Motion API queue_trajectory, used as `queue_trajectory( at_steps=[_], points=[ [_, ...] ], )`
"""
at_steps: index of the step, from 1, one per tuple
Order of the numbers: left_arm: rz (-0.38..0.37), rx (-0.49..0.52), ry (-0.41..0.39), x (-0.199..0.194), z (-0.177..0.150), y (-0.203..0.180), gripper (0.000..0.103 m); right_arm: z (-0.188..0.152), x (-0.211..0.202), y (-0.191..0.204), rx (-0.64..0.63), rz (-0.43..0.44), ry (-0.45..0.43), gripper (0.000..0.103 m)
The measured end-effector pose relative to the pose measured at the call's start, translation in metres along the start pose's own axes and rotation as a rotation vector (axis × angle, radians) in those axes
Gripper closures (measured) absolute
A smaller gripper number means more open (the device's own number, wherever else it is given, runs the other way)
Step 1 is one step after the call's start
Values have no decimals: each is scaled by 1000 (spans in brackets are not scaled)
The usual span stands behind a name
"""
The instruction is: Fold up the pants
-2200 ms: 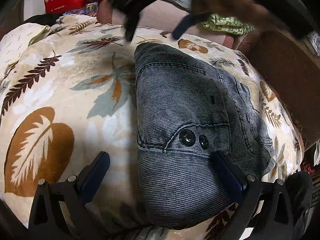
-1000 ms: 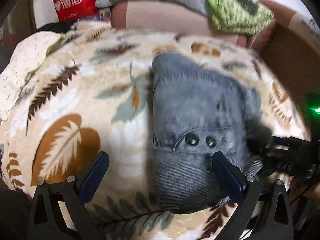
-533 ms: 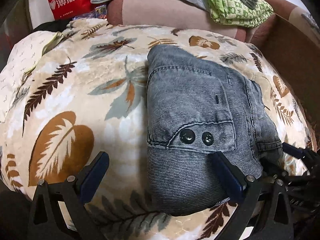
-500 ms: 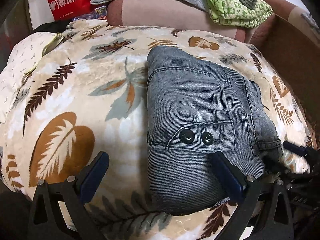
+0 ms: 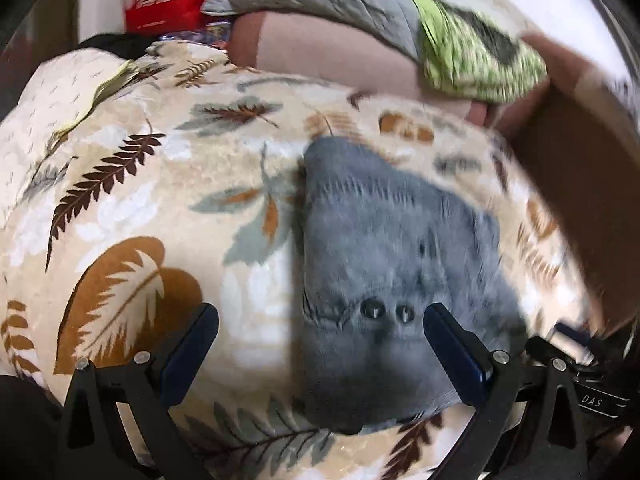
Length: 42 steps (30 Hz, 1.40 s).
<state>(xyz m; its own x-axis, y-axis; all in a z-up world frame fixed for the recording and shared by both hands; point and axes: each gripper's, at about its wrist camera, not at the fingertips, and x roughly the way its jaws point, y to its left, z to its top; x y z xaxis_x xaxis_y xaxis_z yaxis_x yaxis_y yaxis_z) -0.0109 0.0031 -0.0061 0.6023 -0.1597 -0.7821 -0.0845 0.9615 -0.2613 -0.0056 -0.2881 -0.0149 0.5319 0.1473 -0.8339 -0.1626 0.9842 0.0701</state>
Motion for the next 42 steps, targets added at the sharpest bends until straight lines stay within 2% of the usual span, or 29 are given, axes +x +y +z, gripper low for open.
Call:
queue_trajectory(
  at_steps=[2,4,7,8,10,13,15,17,18,19,21,22,23,24,25,28,29,30,31,32,33,34,36,38,42],
  points=[
    [-45,-52,3,1,10,12,1,5,-1,-20,109,78,8,6],
    [-132,-108,68,15,19,25,1,10,3,-39,209,174,28,6],
    [-243,-152,144,35,31,33,1,24,24,-60,328,364,123,7],
    [-259,-161,164,42,34,33,1,31,33,-64,352,436,139,7],
    [-307,-167,188,51,41,29,2,43,49,-67,375,477,178,7],
    [-397,-215,224,65,48,26,2,55,77,-73,442,548,232,14],
    [-440,-251,267,80,49,26,2,58,95,-68,435,553,283,16],
    [-436,-280,309,93,47,27,2,57,108,-67,442,553,306,17],
    [-439,-295,341,102,43,27,7,57,110,-66,443,560,298,17],
    [-443,-302,345,105,42,29,8,58,108,-65,438,558,293,21],
    [-457,-300,336,105,43,29,9,60,109,-61,422,549,308,35],
    [-458,-303,334,104,45,29,18,58,109,-57,414,536,325,45],
    [-448,-300,341,105,46,30,24,58,109,-57,411,524,332,50],
    [-422,-290,350,105,46,31,39,57,110,-56,405,513,335,51],
    [-396,-275,356,107,46,32,46,57,110,-55,401,508,335,51],
    [-376,-247,340,108,45,28,47,58,119,-54,409,495,336,48],
    [-365,-243,330,107,44,26,46,58,123,-52,428,508,331,40],
    [-366,-247,323,107,43,24,39,59,122,-52,429,522,327,36],
    [-371,-246,318,108,43,23,37,60,121,-50,413,516,324,35],
    [-347,-216,311,106,43,19,37,62,120,-44,380,497,322,35],
    [-314,-178,305,103,43,14,43,62,118,-40,354,478,314,37],
    [-268,-130,293,99,42,7,59,63,115,-37,341,463,306,51],
    [-232,-58,262,91,42,-3,71,62,110,-35,331,451,290,70],
    [-224,-28,239,83,42,-8,79,61,100,-35,325,446,265,77],
    [-196,28,202,68,43,-16,83,67,76,-29,278,440,213,81]
  ],
)
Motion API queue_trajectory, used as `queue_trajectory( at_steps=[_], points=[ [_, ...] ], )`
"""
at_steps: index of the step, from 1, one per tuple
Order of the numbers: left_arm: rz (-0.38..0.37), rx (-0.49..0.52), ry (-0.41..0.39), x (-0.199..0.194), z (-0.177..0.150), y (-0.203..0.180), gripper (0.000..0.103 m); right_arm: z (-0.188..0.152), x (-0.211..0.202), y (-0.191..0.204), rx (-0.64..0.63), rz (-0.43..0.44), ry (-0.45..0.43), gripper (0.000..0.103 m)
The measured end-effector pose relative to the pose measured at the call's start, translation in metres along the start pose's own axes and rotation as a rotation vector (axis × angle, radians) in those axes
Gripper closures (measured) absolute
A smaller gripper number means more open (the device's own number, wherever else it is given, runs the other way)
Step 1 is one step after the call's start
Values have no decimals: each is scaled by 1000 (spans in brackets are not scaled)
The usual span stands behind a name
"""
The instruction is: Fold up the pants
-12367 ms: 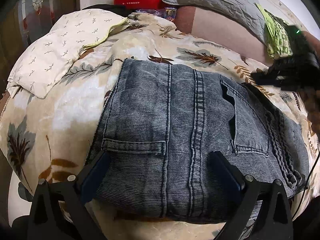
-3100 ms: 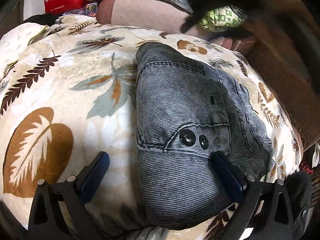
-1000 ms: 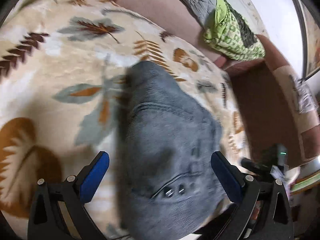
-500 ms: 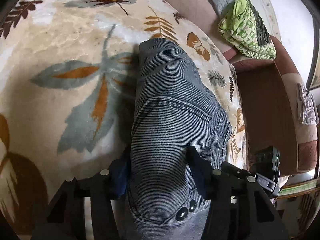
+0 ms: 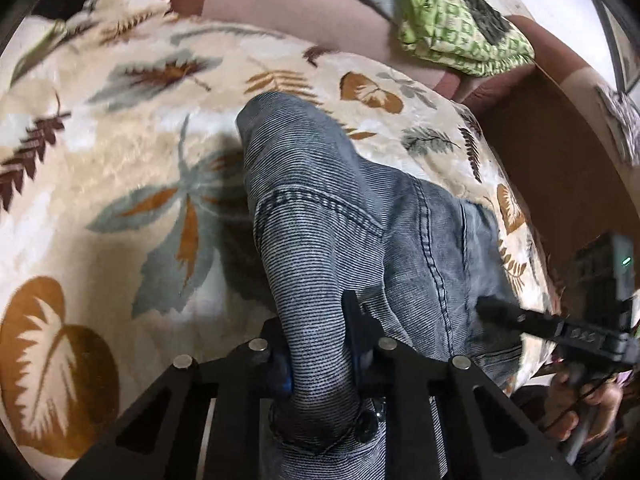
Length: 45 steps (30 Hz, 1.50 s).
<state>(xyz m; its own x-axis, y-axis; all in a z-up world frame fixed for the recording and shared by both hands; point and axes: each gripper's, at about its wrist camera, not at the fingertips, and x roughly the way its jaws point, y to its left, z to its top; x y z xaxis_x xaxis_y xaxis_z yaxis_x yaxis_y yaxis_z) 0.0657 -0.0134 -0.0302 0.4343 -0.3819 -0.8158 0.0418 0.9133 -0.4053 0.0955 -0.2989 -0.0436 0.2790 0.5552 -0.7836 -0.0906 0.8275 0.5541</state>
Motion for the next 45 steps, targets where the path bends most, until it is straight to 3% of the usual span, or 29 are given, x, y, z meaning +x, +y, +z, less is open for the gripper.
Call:
queue_trajectory(
  at_steps=[6,16,25,32,42,45],
  points=[
    [22,26,-75,-30,9,-3,83,12,-21,44,-104,9,-57,82],
    [74,57,-181,-62,61,6,83,51,-24,93,-191,52,-121,82],
    [120,42,-171,-49,86,38,83,77,19,102,-166,86,-102,82],
    [122,33,-135,-23,87,57,83,83,51,95,-133,73,-76,82],
    [83,52,-177,-36,102,48,83,88,30,104,-165,57,-109,82],
    [65,47,-158,-31,104,48,83,90,27,103,-164,39,-111,82]
  ],
)
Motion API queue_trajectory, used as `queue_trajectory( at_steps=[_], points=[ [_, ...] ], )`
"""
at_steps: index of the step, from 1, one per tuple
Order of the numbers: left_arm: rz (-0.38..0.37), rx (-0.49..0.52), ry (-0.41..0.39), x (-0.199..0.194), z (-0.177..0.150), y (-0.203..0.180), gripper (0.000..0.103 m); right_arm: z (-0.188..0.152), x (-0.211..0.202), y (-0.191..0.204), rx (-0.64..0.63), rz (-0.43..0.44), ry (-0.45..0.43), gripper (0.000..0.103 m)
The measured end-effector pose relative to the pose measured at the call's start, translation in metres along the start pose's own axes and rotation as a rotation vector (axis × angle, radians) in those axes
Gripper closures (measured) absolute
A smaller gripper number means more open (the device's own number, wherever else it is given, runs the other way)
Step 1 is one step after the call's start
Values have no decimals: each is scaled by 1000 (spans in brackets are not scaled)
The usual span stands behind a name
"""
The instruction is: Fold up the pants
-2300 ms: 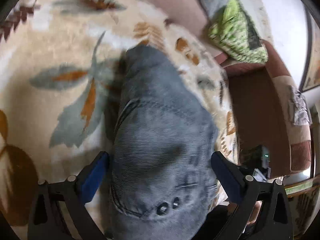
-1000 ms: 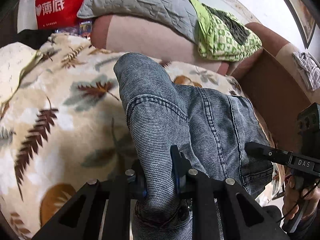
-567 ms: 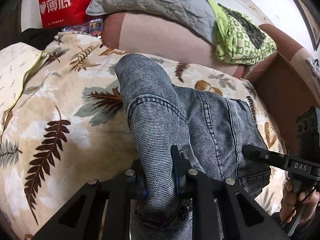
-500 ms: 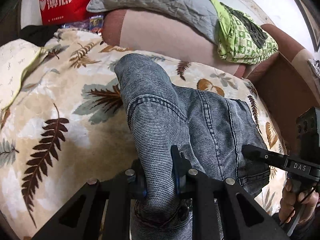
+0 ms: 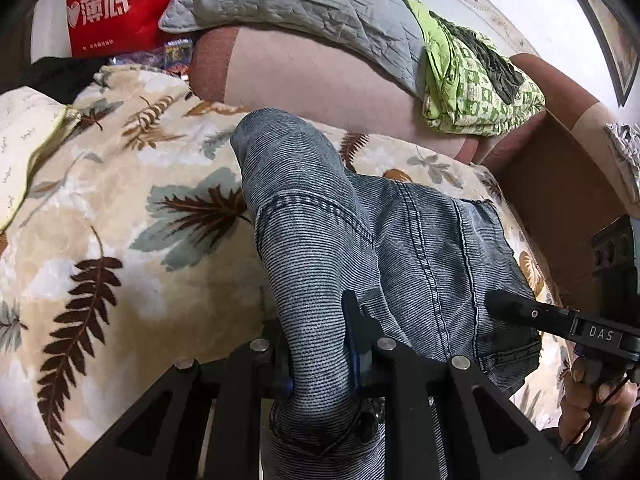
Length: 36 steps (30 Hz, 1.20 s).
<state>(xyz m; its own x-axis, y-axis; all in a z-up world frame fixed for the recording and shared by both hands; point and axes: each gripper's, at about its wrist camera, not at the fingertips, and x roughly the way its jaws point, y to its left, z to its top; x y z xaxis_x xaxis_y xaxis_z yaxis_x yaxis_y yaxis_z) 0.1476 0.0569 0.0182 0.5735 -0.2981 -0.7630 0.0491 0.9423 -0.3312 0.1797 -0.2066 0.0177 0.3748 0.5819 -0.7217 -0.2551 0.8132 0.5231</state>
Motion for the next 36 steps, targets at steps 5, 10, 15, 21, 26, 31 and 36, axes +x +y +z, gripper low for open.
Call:
queue_trajectory(
  at_steps=[5,10,15,21,26,31,36],
  points=[
    [5,-9,57,29,-14,7,79,-10,16,-20,50,-34,19,78],
    [125,-90,98,49,-27,26,29,-30,60,-51,76,-190,124,50],
    [199,-107,-3,-5,-35,28,24,-39,25,-43,32,-284,46,38],
    [306,-25,-2,-10,-76,13,18,-73,-3,-7,-119,-320,-43,23],
    [349,-28,21,0,-91,11,18,-95,23,-19,-114,-382,55,21],
    [356,-5,-43,-33,-91,-6,18,-101,-19,-1,-191,-393,-52,21],
    [344,13,-67,-53,-108,-26,18,-144,-44,11,-253,-417,-141,8]
  ],
)
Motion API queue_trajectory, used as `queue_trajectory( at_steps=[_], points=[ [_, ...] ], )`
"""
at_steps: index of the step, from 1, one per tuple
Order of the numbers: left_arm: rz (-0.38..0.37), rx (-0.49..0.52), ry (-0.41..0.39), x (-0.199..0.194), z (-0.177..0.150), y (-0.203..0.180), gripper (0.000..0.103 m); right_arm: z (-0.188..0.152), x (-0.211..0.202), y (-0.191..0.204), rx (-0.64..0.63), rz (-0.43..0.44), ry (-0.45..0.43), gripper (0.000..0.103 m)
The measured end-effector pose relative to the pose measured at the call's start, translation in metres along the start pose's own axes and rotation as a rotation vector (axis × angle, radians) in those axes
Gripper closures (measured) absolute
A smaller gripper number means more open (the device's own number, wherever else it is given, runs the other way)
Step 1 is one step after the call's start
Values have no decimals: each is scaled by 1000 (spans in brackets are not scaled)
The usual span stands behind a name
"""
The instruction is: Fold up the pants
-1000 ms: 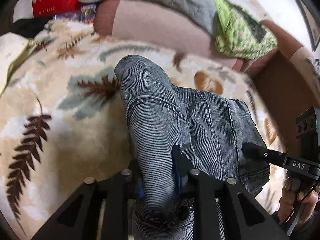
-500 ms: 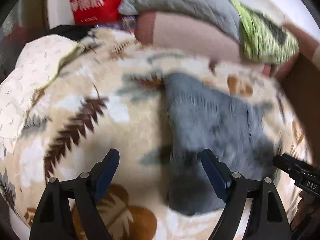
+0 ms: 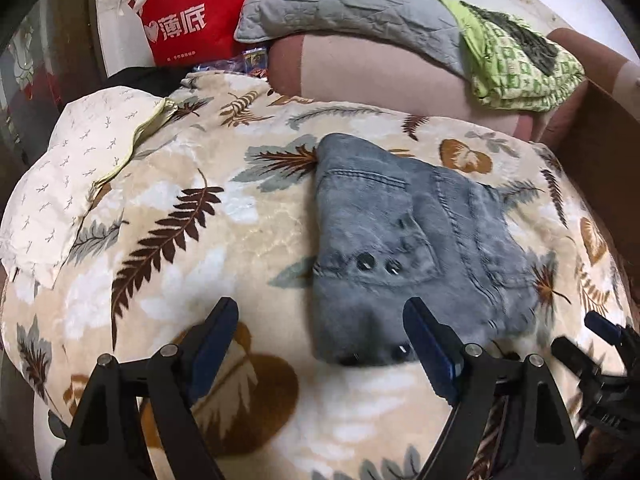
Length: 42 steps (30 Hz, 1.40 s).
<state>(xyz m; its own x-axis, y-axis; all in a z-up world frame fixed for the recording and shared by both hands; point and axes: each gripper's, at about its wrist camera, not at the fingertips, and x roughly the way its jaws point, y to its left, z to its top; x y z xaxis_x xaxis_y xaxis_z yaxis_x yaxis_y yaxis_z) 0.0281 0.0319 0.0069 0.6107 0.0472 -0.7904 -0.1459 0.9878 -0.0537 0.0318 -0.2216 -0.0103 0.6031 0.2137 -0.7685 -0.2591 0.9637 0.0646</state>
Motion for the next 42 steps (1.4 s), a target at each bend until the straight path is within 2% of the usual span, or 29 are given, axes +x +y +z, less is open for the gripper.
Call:
queue_trajectory(
  at_steps=[3,11,15,19,29,32,35,38,42],
  points=[
    [1,18,-4,-8,-13,-10,18,-22,-10,3,-47,-47,-53,0],
    [11,50,20,-11,-37,-26,10,-38,-5,16,-171,-146,-55,0],
    [-1,46,23,-12,-41,-26,10,-38,-7,15,-173,-142,-62,0],
    [-36,32,-3,-20,-36,-26,10,-35,-14,16,-174,-156,-88,0],
    [-3,91,-99,-41,-7,-41,10,-11,-30,16,-147,-174,-139,0],
    [-28,88,-96,-41,-4,-40,9,-8,-28,18,-150,-171,-129,0],
    [-62,75,-96,-40,-1,-39,1,-9,-27,23,-161,-165,-121,0],
    [-90,59,-91,-37,0,-37,1,-9,-26,25,-164,-166,-118,0],
    [-85,56,-78,-32,2,-37,1,-7,-26,24,-154,-164,-117,0]
  ],
)
